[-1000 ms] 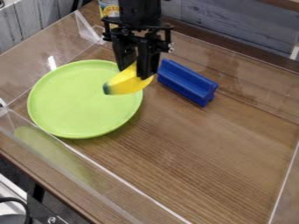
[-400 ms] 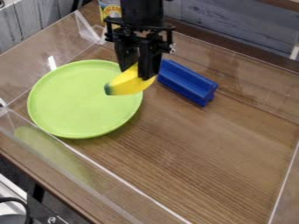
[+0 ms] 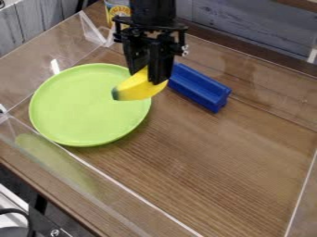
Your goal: Remove the banana from inside the green plate and put it on the table
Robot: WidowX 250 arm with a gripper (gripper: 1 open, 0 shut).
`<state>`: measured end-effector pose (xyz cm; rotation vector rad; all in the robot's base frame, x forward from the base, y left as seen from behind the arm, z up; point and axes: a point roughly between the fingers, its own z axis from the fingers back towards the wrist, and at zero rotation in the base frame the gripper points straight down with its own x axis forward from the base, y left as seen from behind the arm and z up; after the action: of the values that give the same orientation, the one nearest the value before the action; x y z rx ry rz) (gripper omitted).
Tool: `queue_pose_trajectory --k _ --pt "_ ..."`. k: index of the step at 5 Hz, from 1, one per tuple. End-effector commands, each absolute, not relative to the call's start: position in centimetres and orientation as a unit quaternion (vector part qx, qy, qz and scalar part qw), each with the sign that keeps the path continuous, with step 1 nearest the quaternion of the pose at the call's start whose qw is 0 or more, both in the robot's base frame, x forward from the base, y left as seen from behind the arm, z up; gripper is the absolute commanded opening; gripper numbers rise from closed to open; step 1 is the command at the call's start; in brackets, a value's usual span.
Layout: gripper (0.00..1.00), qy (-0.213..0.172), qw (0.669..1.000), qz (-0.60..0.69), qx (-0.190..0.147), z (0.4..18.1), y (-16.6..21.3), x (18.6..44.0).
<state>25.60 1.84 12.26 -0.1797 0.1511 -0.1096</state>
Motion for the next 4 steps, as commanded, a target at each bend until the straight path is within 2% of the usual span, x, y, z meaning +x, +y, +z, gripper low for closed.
queue_pose_trajectory --k 1,4 --pt "0.0 0.043 0.993 -0.066 -0.084 14.2 1.1 25.5" --pt "0.0 0.05 0.991 -0.087 -0.088 13.8 -2.0 24.6"
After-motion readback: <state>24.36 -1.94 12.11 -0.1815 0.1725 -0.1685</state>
